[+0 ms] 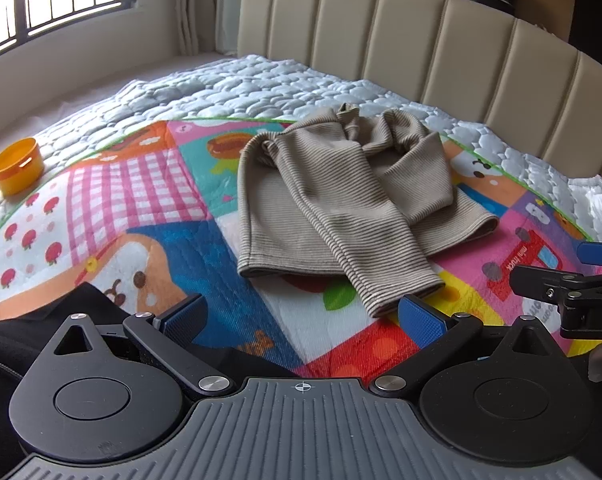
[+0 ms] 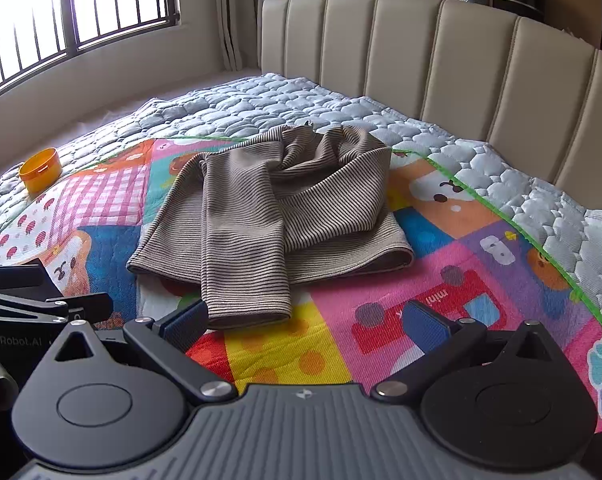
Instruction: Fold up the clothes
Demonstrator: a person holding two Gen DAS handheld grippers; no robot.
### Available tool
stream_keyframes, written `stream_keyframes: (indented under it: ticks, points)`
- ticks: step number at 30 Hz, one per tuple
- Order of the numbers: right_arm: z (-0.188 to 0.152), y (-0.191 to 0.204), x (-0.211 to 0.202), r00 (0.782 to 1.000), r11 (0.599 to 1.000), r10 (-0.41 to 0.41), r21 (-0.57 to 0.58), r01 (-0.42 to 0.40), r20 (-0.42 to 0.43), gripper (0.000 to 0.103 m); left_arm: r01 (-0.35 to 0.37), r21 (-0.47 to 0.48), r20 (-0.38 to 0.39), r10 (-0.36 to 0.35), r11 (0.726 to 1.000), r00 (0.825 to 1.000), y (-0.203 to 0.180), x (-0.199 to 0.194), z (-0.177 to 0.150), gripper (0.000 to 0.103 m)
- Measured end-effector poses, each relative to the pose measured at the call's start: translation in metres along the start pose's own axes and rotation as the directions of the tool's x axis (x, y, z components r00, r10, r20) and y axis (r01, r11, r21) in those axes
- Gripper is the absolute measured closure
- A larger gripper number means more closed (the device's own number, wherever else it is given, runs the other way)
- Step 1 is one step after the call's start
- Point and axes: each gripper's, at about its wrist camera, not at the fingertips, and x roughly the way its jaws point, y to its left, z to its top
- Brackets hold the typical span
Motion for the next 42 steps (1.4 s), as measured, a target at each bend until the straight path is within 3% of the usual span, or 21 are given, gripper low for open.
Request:
stream_keyframes:
  ticks: [6,10,14,17,20,24,28,30,34,37,40,42]
  points:
    - [0.001,0.000,0.000,1.000,1.000,0.005,0.002,-0.005,-0.011,0.000,0.009,-0.010,-0.017,-0.009,1.000,1.000,0.002,0.000,0.001,0.000]
    - [0.008,-0.006,0.006,0.996,0.998,0.060,0.033,-0.057,-0.071,0.000,0.042,-0.027,-0.073,-0.044,0.999,0.996,0.005,0.007,0.007,0.000]
    - [0.021,-0.019,0.026,0.982,0.989,0.123,0.099,-0.109,-0.147,0.000,0.080,-0.027,-0.108,-0.083,0.996,0.991,0.009,0.020,0.028,0.000]
    - [0.033,-0.028,0.051,0.979,0.991,0.093,0.109,-0.074,-0.182,0.000,0.088,0.018,-0.096,-0.086,0.996,0.992,0.008,0.033,0.050,0.000]
    - [0.044,-0.040,0.084,0.970,0.988,0.090,0.141,-0.059,-0.226,0.000,0.102,0.043,-0.131,-0.095,0.994,0.987,0.009,0.065,0.075,0.000]
    - [0.063,-0.056,0.126,0.967,0.986,0.110,0.149,-0.077,-0.230,0.000,0.095,-0.015,-0.218,-0.095,0.995,0.971,0.022,0.124,0.095,0.000]
    - [0.084,-0.079,0.165,0.986,0.980,0.119,0.174,-0.098,-0.115,0.000,0.088,-0.037,-0.232,-0.094,0.995,0.968,0.034,0.168,0.104,0.000]
    - [0.089,-0.098,0.192,0.989,0.965,0.125,0.240,-0.102,-0.079,0.000,0.087,-0.050,-0.246,-0.097,0.995,0.965,0.041,0.187,0.105,0.000]
    - [0.078,-0.125,0.242,0.977,0.924,0.162,0.370,-0.099,-0.141,0.000,0.099,-0.109,-0.315,-0.129,0.989,0.940,0.054,0.213,0.096,0.000]
    - [0.077,-0.120,0.247,0.972,0.942,0.159,0.321,-0.097,-0.172,0.000,0.102,-0.085,-0.321,-0.124,0.991,0.939,0.052,0.216,0.094,0.000]
    - [0.078,-0.115,0.249,0.969,0.951,0.143,0.298,-0.079,-0.202,0.000,0.088,-0.141,-0.338,-0.131,0.986,0.932,0.056,0.221,0.094,0.000]
    - [0.078,-0.106,0.249,0.967,0.972,0.123,0.225,-0.072,-0.223,0.000,0.086,-0.159,-0.344,-0.137,0.984,0.929,0.058,0.222,0.096,0.000]
